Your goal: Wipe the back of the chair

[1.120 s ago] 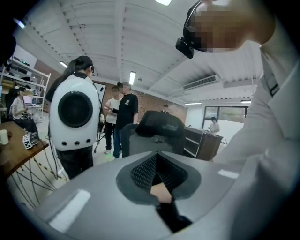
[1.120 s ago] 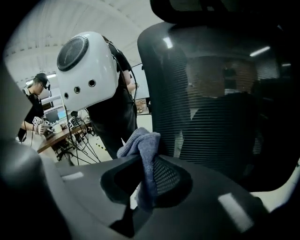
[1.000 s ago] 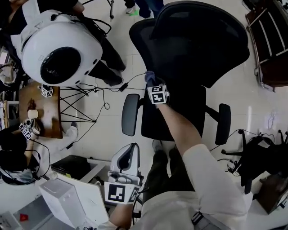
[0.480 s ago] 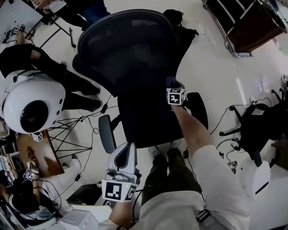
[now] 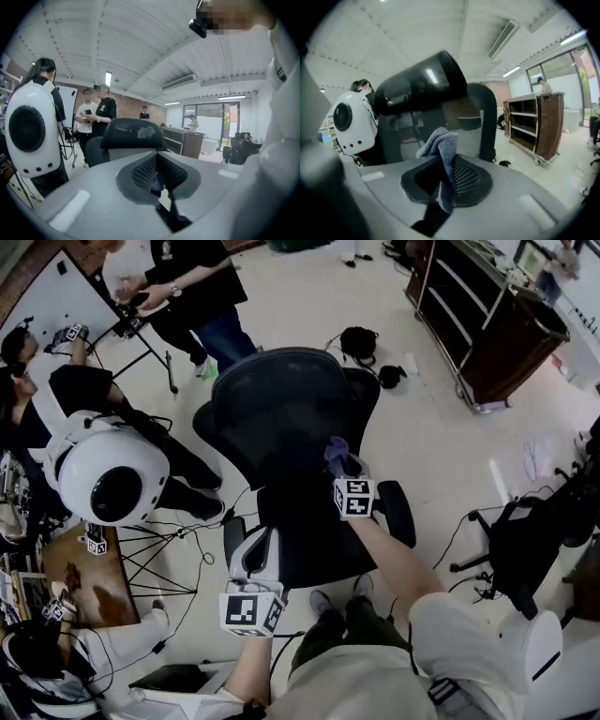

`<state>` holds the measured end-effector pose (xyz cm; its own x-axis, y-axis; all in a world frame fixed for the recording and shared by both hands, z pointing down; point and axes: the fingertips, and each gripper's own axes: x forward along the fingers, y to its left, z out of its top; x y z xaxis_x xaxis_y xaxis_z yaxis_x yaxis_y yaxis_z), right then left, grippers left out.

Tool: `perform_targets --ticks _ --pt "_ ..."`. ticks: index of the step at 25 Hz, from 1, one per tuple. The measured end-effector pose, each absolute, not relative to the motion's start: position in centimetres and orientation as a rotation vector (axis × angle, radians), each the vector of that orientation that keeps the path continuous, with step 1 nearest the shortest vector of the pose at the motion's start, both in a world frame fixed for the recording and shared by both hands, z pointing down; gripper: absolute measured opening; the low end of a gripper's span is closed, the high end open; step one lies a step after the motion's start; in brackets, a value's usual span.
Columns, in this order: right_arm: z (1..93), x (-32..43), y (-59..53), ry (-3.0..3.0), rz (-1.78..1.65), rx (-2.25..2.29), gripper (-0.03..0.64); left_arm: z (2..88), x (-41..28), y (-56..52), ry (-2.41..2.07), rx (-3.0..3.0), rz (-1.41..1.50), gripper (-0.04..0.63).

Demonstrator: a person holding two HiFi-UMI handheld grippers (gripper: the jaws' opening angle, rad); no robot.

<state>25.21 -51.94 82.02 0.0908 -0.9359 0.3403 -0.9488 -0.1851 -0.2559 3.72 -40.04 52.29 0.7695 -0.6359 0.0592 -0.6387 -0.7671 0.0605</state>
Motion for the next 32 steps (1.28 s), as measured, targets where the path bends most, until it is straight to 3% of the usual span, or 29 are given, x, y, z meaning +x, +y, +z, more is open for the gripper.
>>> perform_targets --ticks 6,9,12,22,28,32 --pt "54.9 19.8 -34.8 -2.433 0.098 2.348 0.046 46.0 1.0 -32.9 -1.259 3.029 -0.166 0.066" --pt "47.5 16.6 -22.1 -2.522 -0.207 2.325 0.046 44.1 -0.9 -26.2 -1.325 3.094 -0.273 0.066" --pt "45.7 15.0 -14.8 -2.527 -0.326 2.309 0.048 43.9 -1.9 -21.8 -1.341 3.118 -0.325 0.066" --pt "44.7 12.8 -10.3 -2.571 -0.365 2.343 0.048 44.4 -3.5 -17.4 -1.311 3.222 -0.288 0.066" --pt "44.7 9.6 -9.9 -2.592 -0.300 2.342 0.049 45.2 -7.5 -16.7 -1.337 3.109 -0.125 0.067" --pt "48.3 9.4 -1.1 -2.677 -0.318 2.287 0.049 48.5 -7.3 -7.7 -1.374 3.100 -0.097 0.069"
